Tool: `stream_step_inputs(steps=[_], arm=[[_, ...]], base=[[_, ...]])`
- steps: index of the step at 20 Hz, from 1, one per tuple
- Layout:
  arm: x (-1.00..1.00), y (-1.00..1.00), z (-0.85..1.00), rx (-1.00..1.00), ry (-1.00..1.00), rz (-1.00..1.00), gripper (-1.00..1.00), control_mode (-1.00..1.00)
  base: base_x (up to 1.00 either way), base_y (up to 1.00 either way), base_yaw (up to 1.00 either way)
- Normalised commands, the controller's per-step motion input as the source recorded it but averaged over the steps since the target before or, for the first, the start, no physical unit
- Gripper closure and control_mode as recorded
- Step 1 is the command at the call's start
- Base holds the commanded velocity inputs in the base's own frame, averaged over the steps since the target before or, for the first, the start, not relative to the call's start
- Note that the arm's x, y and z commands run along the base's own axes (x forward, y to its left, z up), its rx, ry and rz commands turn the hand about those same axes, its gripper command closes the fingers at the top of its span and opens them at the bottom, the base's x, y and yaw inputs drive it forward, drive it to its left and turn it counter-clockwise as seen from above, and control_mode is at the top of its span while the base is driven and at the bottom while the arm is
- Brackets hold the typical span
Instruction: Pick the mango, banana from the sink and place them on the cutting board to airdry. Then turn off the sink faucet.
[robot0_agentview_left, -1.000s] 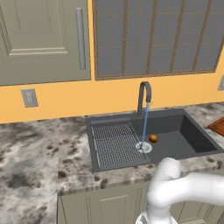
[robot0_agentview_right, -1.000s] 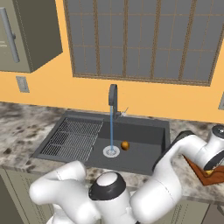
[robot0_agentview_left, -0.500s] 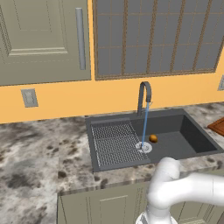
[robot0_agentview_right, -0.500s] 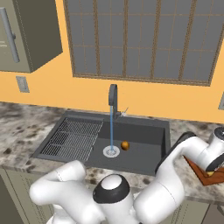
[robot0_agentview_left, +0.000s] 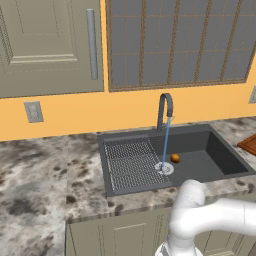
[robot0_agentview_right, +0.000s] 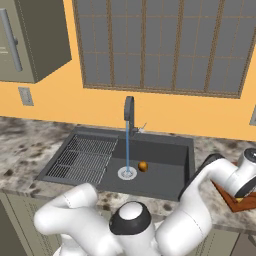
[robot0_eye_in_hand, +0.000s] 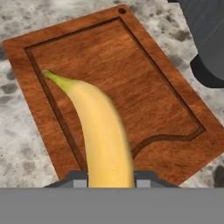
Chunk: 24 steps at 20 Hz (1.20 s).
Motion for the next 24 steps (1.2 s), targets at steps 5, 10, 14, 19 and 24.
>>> stream_step_inputs(steps=[5,10,14,19,24], arm=[[0.07,-0.02,-0.15,0.00,0.00,0.00,1.00,-1.00],[0.10,-0.04,-0.15,0.00,0.00,0.00,1.00,-1.00],[0.09,-0.06,-0.12,0.00,0.00,0.01,1.00,-1.00],[0.09,-0.10,-0.09,0.00,0.00,0.01,1.00,-1.00],[0.07,-0.10,-0.09,0.00,0.00,0.01,1.00,-1.00]], base=[[0.00,0.00,0.00],[0.00,0.00,0.00],[0.00,0.00,0.00],[0.00,0.00,0.00],[0.00,0.00,0.00]])
